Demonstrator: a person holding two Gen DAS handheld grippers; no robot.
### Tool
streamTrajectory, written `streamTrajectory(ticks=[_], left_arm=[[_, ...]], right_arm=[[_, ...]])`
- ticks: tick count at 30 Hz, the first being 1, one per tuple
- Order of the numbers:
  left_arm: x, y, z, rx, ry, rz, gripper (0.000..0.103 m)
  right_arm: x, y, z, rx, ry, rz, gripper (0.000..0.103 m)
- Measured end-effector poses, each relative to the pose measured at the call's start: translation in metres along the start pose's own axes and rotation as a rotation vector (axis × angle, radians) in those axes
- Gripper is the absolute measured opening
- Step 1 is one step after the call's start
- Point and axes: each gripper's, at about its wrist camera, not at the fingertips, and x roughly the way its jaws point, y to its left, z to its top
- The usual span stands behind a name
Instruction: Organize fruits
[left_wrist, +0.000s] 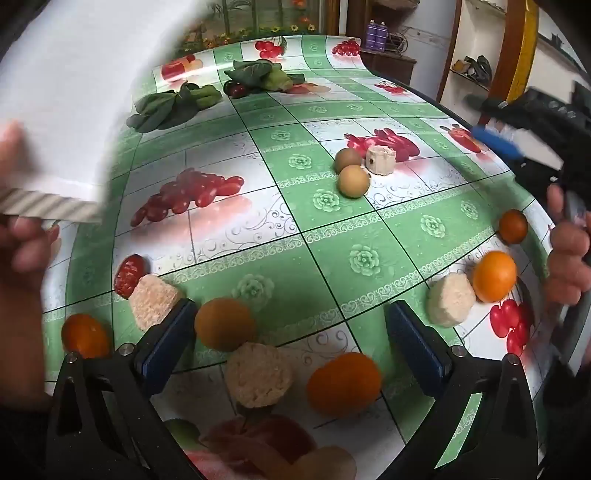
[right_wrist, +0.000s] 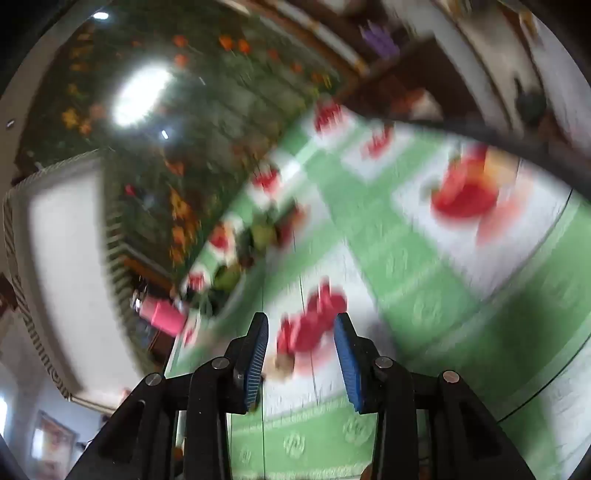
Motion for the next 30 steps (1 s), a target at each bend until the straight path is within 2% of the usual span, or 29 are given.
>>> streamTrajectory(ticks=[2,4,6,7,8,9,10,11,14,16,18,20,22,26,30], left_arm=[[0.005,0.0,0.005,0.0,0.0,0.0,0.103],[0.013,0.001,0.014,0.0,0.0,0.0,0.103],[0.024,0.003,0.029,0.0,0.0,0.0,0.103],[0.013,0.004,0.018,0.001,-0.005,0.001,0.103],[-0.004,0.003,0.002,0.001,-0.01,0.003,0.103],[-0.004,0.004,0.001,0.001,-0.01,0.002,0.103],[-0.004,0.004,0.001,0.001,-0.01,0.002,0.103],[-0.004,0.005,0.002,0.001,-0.009,0.002,0.103],[-0.004,0.004,0.001,0.001,-0.01,0.002,0.103],[0.0,0.0,0.002,0.001,-0.01,0.003,0.103],[0.001,0.0,0.003,0.001,-0.007,0.002,0.103],[0.001,0.0,0.003,0.001,-0.007,0.002,0.103],[0.001,0.0,0.003,0.0,-0.005,0.001,0.103],[0.001,0.0,0.003,0.001,-0.01,0.003,0.103],[0.001,0.0,0.003,0.002,-0.011,0.003,0.103]], right_arm=[[-0.017,-0.002,0.003,0.011,-0.081,0.004,0.036],[-0.032,-0.008,0.012,0.074,-0.111,-0.009,0.036],[-0.043,-0.018,0.021,0.109,-0.176,-0.05,0.036],[-0.05,-0.024,0.025,0.13,-0.218,-0.079,0.036],[-0.061,-0.03,0.026,0.156,-0.263,-0.135,0.039],[-0.07,-0.034,0.026,0.186,-0.316,-0.206,0.043],[-0.073,-0.039,0.026,0.218,-0.364,-0.209,0.051],[-0.078,-0.042,0.026,0.251,-0.389,-0.169,0.052],[-0.05,-0.045,0.029,0.3,-0.308,-0.052,0.052],[-0.023,-0.038,0.026,0.321,-0.252,-0.019,0.052],[-0.001,-0.021,0.024,0.301,-0.247,-0.002,0.052],[0.011,-0.011,0.022,0.275,-0.28,0.016,0.052],[0.027,0.001,0.017,0.275,-0.265,0.058,0.052],[0.042,0.024,0.012,0.156,-0.198,0.0,0.052],[0.033,0.029,0.011,0.053,-0.173,-0.071,0.052]])
